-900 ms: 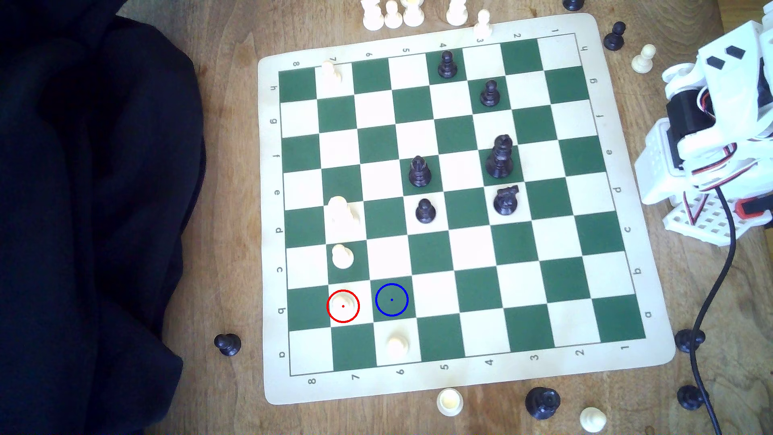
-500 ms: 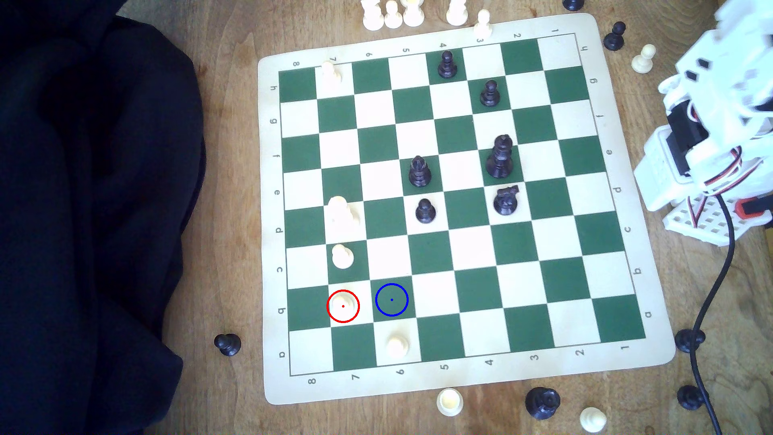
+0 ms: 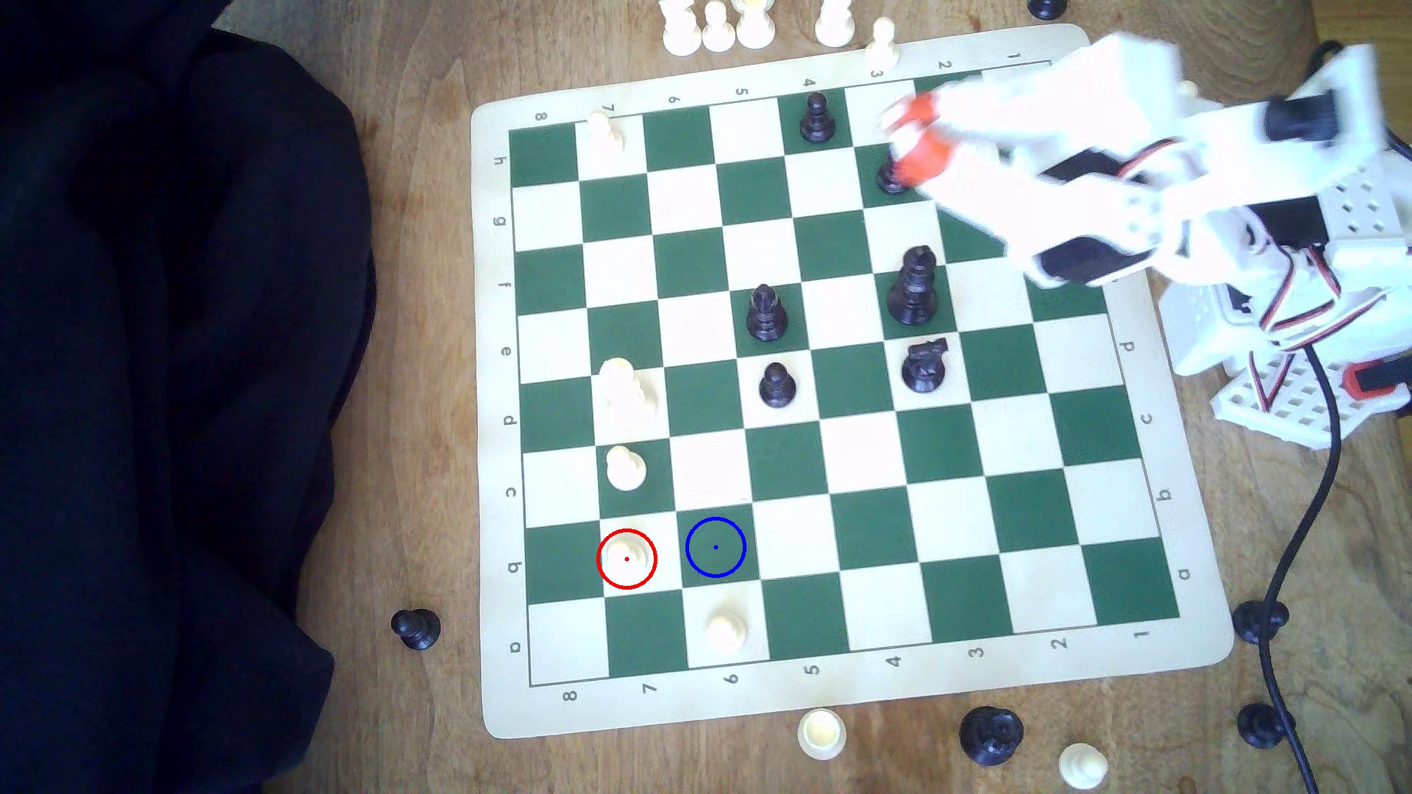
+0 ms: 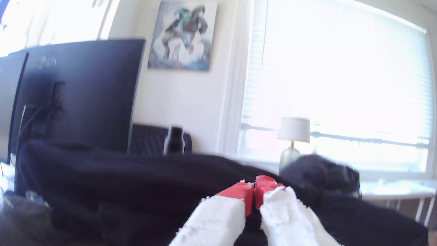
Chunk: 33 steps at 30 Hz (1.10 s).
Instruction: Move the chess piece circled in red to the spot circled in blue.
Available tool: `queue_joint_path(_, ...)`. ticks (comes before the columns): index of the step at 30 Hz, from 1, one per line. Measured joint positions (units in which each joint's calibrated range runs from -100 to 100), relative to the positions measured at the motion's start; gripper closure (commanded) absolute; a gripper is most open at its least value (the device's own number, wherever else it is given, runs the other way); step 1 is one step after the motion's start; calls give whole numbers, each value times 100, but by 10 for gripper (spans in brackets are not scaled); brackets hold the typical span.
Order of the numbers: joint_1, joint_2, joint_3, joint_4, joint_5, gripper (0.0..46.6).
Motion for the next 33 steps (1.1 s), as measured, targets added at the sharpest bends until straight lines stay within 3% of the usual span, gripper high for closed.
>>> queue_joint_path(5, 59, 25, -452, 1602, 0, 462)
queue_joint_path(14, -435, 536, -1970, 4112, -5, 459)
queue_joint_path(19, -796, 1860, -2811, 4263, -5, 456)
queue_joint_path(30, -1091, 3427, -3760, 4526, -10, 464)
queue_joint_path(33, -1084, 3955, -4040, 4757, -44, 437)
